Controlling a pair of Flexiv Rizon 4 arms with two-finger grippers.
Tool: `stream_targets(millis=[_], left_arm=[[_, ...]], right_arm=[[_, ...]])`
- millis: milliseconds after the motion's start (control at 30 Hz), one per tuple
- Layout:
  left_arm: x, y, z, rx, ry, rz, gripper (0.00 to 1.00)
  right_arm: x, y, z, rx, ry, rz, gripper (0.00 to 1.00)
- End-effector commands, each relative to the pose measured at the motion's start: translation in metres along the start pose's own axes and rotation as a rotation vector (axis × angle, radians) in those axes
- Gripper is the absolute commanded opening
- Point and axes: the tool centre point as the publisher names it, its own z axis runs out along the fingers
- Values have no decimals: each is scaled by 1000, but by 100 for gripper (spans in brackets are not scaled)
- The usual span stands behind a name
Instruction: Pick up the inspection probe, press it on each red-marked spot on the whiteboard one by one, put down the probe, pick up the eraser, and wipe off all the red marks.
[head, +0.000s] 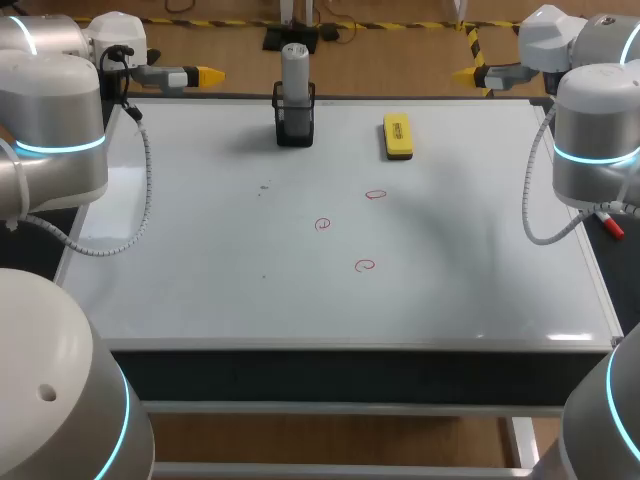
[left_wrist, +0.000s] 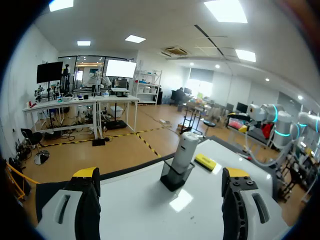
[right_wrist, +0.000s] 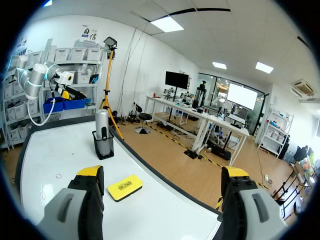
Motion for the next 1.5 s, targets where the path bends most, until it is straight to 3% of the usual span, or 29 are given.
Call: stream_targets(millis=[33, 967, 1267, 1500], left_arm=[[0, 0, 0, 1, 0, 0, 100], [-1, -2, 5, -7, 1, 22, 100], [5, -6, 41, 50, 222, 163, 100], [14, -1, 66, 148, 381, 172, 100]], right_arm=[[0, 0, 0, 1, 1, 0, 100], [0, 0, 0, 1, 1, 0, 100], [0, 0, 0, 1, 1, 0, 100], [0, 0, 0, 1, 1, 0, 100]])
